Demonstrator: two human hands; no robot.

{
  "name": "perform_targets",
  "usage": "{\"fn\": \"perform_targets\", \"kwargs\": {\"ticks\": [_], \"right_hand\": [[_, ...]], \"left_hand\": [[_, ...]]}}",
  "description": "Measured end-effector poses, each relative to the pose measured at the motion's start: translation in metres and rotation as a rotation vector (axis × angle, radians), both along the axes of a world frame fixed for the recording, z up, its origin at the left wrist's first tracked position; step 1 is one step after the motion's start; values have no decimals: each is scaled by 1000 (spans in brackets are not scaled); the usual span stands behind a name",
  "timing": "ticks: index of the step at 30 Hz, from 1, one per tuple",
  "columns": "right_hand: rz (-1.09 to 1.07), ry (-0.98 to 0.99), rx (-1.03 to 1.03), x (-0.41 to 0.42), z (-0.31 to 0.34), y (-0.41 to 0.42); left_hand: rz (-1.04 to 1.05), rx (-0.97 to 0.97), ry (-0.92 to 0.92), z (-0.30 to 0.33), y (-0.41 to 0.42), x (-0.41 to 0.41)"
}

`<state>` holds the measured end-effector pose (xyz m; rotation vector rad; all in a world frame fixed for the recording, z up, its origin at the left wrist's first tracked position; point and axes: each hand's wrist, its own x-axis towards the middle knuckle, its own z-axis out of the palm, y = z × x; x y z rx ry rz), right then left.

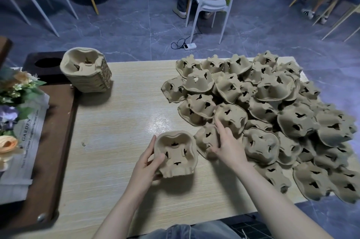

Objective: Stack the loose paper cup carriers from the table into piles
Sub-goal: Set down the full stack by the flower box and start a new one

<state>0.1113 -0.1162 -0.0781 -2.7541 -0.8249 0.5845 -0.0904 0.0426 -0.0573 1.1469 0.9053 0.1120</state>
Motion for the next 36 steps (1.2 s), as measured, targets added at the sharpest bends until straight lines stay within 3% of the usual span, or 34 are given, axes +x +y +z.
{"fn": "perform_targets", "kwargs": {"ticks": [3,14,30,36], "right_hand": [[-51,-6,76,-8,5,-8],[-78,-17,24,-20,24,-24],[-238,-81,277,-25,30,-43],[-189,-130,283,-34,40,-52]], "left_hand": [[-9,-8,-5,0,0,0],[-34,6,-14,1,1,1],[-30,-6,-4,6,0,1],[-29,-7,3,7,0,0]]}}
